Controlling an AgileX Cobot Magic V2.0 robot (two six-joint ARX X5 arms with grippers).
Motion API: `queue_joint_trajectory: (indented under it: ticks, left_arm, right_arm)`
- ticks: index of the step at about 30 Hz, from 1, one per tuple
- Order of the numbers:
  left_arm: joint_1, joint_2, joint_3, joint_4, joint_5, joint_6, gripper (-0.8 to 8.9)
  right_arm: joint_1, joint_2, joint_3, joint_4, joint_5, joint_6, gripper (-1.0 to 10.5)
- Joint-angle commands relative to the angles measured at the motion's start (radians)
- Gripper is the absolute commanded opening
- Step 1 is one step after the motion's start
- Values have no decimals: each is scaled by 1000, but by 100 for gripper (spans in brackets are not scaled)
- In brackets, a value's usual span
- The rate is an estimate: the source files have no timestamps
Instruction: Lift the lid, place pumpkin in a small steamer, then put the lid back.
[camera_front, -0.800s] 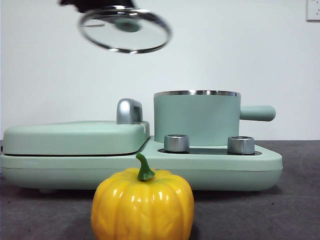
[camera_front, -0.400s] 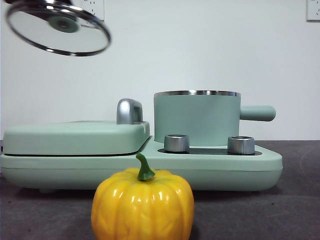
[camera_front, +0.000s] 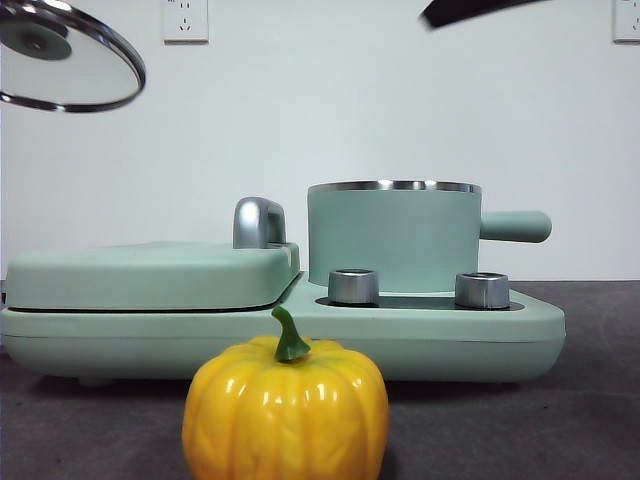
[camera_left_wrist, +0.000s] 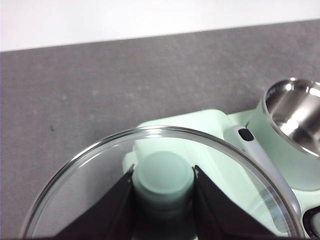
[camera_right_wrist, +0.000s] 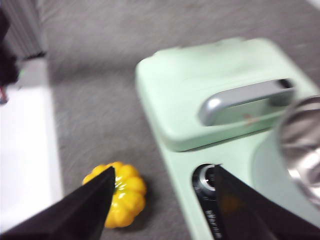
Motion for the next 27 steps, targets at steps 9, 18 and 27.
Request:
queue_joint_trajectory:
  ticks: [9,18,27]
  left_arm:
    - [4,-5,14,25,7,-23,10]
    - [4,-5,14,25,7,-23,10]
    - [4,-5,14,25,7,-23,10]
  right_arm:
    - [204,246,19,6,89,-32,360]
    - [267,385,19,17,101,-42,414]
    - [288,483,19,35,171,-86,442]
